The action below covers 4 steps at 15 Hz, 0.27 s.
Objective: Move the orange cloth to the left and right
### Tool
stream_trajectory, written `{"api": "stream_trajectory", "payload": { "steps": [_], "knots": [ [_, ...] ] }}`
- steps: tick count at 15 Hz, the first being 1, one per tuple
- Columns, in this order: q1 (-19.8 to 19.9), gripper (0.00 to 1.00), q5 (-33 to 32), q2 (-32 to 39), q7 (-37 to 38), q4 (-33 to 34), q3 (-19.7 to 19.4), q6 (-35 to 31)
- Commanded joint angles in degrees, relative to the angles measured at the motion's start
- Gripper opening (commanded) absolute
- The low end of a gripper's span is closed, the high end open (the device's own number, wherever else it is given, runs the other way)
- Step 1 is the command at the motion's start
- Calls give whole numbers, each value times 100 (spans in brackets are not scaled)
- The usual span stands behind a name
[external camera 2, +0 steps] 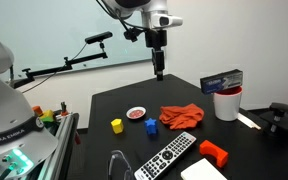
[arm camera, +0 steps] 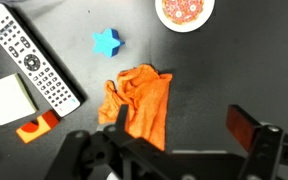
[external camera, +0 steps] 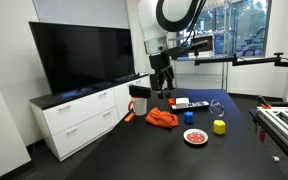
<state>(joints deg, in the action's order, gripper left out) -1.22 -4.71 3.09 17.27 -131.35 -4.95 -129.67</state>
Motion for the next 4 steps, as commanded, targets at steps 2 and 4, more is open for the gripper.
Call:
{"api": "stream_trajectory", "payload": {
  "steps": [2, 4],
  "knots": [
    [111, 100, 26, -9, -167, 145, 90, 160],
    [110, 100, 11, 0, -150, 147, 89, 156]
  ]
}}
